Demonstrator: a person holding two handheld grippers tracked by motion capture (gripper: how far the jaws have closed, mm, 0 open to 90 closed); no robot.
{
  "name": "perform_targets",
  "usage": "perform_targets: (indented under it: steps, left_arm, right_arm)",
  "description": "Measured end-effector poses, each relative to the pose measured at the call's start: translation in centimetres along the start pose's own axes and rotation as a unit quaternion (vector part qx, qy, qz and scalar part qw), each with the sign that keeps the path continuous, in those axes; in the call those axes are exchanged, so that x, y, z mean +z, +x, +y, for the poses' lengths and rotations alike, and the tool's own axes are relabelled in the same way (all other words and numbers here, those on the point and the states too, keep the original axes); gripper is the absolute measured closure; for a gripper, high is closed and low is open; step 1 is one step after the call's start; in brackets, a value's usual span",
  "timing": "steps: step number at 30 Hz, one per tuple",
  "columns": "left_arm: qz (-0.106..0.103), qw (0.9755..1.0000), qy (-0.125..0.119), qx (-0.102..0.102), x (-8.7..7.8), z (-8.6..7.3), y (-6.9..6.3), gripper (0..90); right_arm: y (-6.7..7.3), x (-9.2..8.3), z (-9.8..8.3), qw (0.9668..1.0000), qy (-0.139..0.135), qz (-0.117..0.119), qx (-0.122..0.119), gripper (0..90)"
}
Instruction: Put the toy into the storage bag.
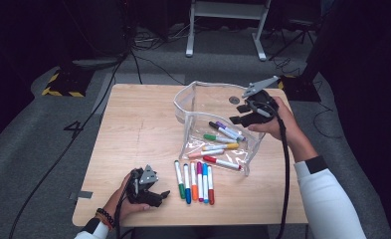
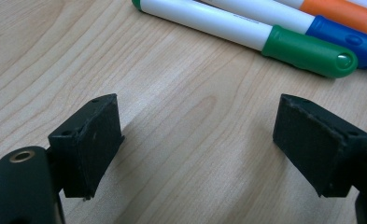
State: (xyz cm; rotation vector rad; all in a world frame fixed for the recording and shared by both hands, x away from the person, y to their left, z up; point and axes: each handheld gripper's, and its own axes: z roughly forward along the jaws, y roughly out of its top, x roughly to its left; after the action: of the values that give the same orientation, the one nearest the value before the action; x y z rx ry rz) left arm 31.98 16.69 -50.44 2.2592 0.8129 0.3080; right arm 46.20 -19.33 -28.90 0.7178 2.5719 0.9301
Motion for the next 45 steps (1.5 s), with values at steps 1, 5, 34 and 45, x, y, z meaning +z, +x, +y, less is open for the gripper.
perform_targets:
  steps: [1,5,34,45]
  left_arm:
    - [0.0,1.0,0.0,0.0,0.0,0.0,0.0,15.6]
    - [0.0,1.0,0.0,0.0,0.0,0.0,0.0,15.6]
    - [0.001,1.0,0.0,-0.001,0.0,0.0,0.0,15.7]
    - [0.001,1.0,0.0,-0.001,0.0,0.0,0.0,15.7]
  right_arm:
    - [0.0,-0.5,-0.2,1.0,-0.009,-0.004,0.0,45.7]
    - [-0.1,-2.9,-1.6,0.9984,-0.04,-0.04,0.003,39.6]
    - [4.1,-6.5,-18.7,0.9912,-0.072,-0.106,0.033,24.9]
    - [6.8,-0.5,-21.0,0.9951,-0.077,-0.047,0.04,26.1]
